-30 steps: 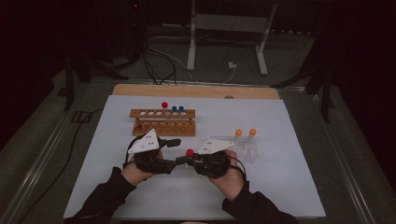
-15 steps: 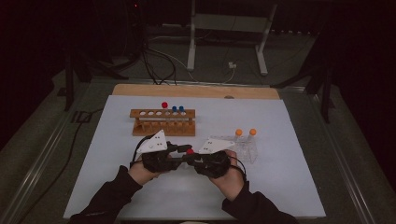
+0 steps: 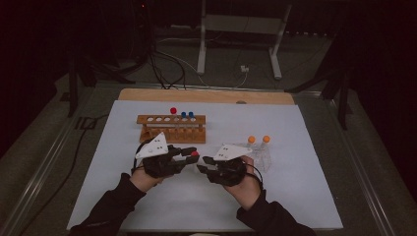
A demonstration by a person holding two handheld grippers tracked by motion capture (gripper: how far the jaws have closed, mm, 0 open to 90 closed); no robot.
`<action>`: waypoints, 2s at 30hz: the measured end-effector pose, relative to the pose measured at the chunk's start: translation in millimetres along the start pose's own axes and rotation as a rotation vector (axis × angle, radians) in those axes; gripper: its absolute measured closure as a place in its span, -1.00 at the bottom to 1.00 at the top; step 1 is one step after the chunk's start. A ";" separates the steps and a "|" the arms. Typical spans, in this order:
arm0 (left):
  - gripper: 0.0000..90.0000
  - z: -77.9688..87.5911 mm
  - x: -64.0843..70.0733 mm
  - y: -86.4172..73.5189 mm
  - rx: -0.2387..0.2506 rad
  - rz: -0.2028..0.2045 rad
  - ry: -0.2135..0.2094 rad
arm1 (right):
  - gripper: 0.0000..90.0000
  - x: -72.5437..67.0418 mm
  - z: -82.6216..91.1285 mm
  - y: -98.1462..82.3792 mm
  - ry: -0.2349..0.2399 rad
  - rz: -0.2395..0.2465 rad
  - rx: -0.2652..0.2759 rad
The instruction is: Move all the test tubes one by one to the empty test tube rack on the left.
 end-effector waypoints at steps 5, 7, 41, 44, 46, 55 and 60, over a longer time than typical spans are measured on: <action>0.57 13.2 -11.7 1.3 0.019 0.015 0.041 | -0.17 1.4 4.5 2.0 -0.038 -0.021 0.021; 0.57 18.6 -17.3 1.4 0.016 0.013 0.069 | -0.46 2.0 4.8 1.6 -0.027 -0.032 0.028; 0.58 53.2 -125.9 30.1 0.072 0.108 0.348 | -1.00 7.5 36.3 -1.3 -0.009 -0.008 0.147; 0.58 47.4 -135.0 30.4 0.080 0.124 0.359 | -1.00 8.3 37.5 -1.2 -0.006 -0.012 0.155; 0.57 43.3 -140.8 29.8 0.082 0.130 0.370 | -1.00 8.4 37.8 -1.4 -0.002 -0.010 0.152; 0.58 24.0 -162.6 9.6 0.050 0.195 0.402 | -1.00 8.4 37.7 -2.1 -0.001 -0.003 0.147; 0.58 14.0 -165.2 -2.1 0.019 0.218 0.392 | -1.00 8.1 38.7 -2.1 0.003 0.004 0.154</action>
Point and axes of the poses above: each handheld gripper's, and its own axes: z roughly backward along the jaws, y roughly out of its top, x roughly to its right, the point moved 4 cm from there along -z, roughly forward along the jaws, and after that the axes turned 14 degrees about -x, right-handed, at the moved point
